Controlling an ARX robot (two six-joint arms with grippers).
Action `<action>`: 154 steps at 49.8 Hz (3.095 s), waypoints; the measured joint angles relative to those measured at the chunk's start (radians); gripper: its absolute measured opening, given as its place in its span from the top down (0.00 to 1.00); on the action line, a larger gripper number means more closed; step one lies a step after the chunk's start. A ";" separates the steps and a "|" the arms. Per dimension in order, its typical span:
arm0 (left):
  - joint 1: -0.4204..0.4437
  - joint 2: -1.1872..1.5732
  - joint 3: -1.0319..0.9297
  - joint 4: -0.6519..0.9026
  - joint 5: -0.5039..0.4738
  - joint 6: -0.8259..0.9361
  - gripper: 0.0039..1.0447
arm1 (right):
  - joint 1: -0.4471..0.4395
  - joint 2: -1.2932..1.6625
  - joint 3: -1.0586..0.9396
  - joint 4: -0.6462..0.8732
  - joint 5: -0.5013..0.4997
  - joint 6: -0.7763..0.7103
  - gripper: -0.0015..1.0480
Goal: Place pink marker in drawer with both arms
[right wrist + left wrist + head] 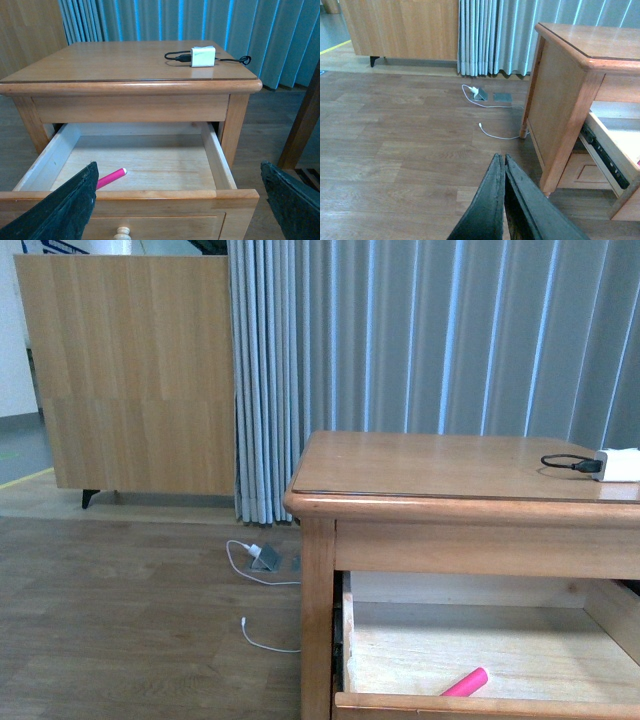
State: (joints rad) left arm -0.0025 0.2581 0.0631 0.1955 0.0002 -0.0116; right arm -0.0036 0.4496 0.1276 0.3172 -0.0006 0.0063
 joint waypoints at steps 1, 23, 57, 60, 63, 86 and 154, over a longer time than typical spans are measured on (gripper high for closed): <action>0.000 -0.005 -0.002 -0.002 0.000 0.003 0.96 | 0.000 0.000 0.000 0.000 0.000 0.000 0.08; 0.000 -0.251 -0.040 -0.190 0.000 0.005 0.96 | 0.000 0.000 0.000 0.000 0.000 0.000 0.08; 0.000 -0.253 -0.040 -0.195 -0.001 0.007 0.05 | 0.108 0.520 0.207 -0.303 -0.084 0.025 0.08; 0.000 -0.253 -0.040 -0.195 0.000 0.007 0.06 | 0.133 0.622 0.254 -0.271 -0.079 0.018 0.08; 0.000 -0.253 -0.040 -0.195 0.000 0.007 0.06 | 0.155 0.740 0.297 -0.217 -0.050 0.008 0.08; 0.000 -0.253 -0.040 -0.195 0.000 0.007 0.06 | 0.189 1.196 0.484 0.069 0.078 0.037 0.08; 0.000 -0.254 -0.040 -0.195 0.000 0.007 0.06 | 0.110 1.746 0.978 0.387 0.123 -0.011 0.08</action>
State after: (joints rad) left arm -0.0025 0.0044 0.0235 0.0006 -0.0002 -0.0048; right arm 0.1062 2.1956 1.1061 0.7040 0.1226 -0.0048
